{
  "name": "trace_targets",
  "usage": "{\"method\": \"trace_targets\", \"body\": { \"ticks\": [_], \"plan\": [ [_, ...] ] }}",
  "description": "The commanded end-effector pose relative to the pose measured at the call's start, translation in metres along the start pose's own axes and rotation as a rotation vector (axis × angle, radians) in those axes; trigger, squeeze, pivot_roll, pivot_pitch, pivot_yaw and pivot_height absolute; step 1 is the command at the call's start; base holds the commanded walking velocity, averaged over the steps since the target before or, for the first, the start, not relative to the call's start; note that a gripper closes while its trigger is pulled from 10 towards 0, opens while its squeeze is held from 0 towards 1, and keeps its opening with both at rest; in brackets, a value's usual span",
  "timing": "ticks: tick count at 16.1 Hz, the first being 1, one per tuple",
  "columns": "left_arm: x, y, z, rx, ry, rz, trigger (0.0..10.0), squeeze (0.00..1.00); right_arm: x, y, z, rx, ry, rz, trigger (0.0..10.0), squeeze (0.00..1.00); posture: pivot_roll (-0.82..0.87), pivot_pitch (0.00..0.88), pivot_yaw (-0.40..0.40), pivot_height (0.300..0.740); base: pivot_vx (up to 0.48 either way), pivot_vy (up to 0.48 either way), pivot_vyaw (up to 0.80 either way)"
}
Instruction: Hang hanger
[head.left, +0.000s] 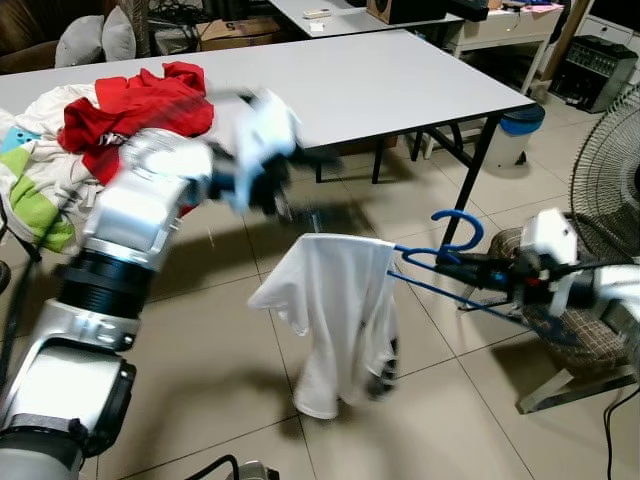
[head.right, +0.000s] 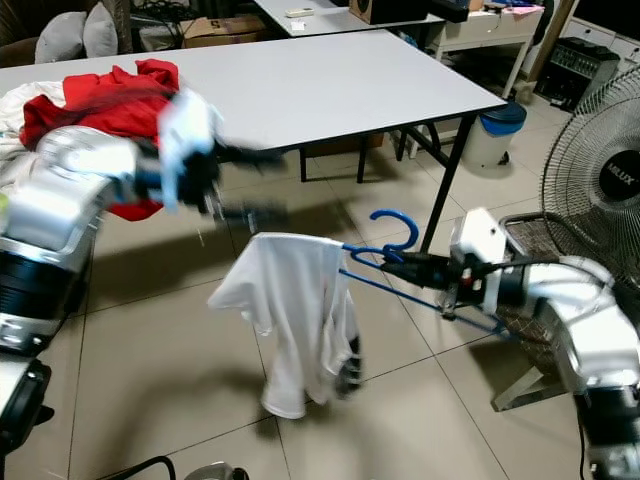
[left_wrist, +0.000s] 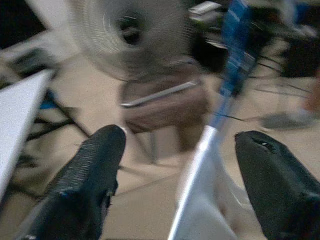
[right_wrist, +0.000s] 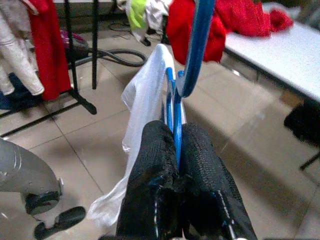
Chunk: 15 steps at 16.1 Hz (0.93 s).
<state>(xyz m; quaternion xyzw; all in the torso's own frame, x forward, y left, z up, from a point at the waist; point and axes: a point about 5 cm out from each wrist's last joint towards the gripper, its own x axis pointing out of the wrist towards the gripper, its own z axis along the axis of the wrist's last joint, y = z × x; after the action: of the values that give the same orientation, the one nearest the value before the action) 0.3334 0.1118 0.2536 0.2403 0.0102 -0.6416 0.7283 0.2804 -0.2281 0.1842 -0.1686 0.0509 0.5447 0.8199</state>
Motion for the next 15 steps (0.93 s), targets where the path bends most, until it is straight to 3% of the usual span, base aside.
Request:
{"method": "trace_targets", "body": {
  "ticks": [1,3,5,6,7,8,9,15],
  "plan": [
    [0.0,0.0,0.0,0.012,0.016,-0.033,10.0,0.0,0.001,-0.001,0.015,-0.059,-0.045,0.043,10.0,0.0,-0.08,0.0,0.029,0.74,0.0,0.0,0.0],
    [0.01,-0.011,-0.009,0.003,0.058,-0.142,10.0,0.0,0.0,-0.001,0.023,-0.077,-0.063,0.09,10.0,0.0,-0.09,0.0,0.033,0.74,0.0,0.0,0.0],
    [0.021,-0.02,-0.015,-0.004,0.065,-0.183,10.0,0.0,0.0,0.0,0.03,-0.086,-0.082,0.131,10.0,0.0,-0.09,0.0,0.03,0.74,0.0,0.0,0.0],
    [0.023,-0.02,-0.018,-0.006,0.07,-0.183,4.6,0.0,0.0,0.001,0.031,-0.088,-0.084,0.144,10.0,0.0,-0.09,0.0,0.03,0.74,0.0,0.0,0.0],
    [0.025,-0.02,-0.02,-0.019,0.067,-0.183,1.3,0.0,0.001,0.002,0.033,-0.092,-0.087,0.157,10.0,0.0,-0.09,0.0,0.03,0.74,0.0,0.0,0.0],
    [0.026,-0.02,-0.021,-0.026,0.062,-0.185,1.3,0.0,0.001,0.002,0.034,-0.093,-0.088,0.159,10.0,0.0,-0.09,0.0,0.028,0.74,0.0,0.0,0.0],
    [0.026,-0.022,-0.022,-0.041,0.06,-0.205,0.0,0.0,0.002,0.001,0.035,-0.094,-0.094,0.163,10.0,0.0,-0.09,0.0,0.028,0.74,0.0,0.0,0.0],
    [0.02,-0.024,-0.027,-0.096,0.053,-0.227,0.0,0.0,0.002,0.001,0.037,-0.079,-0.102,0.184,10.0,0.0,-0.09,0.0,0.023,0.74,0.0,0.0,0.0]
  ]
}}
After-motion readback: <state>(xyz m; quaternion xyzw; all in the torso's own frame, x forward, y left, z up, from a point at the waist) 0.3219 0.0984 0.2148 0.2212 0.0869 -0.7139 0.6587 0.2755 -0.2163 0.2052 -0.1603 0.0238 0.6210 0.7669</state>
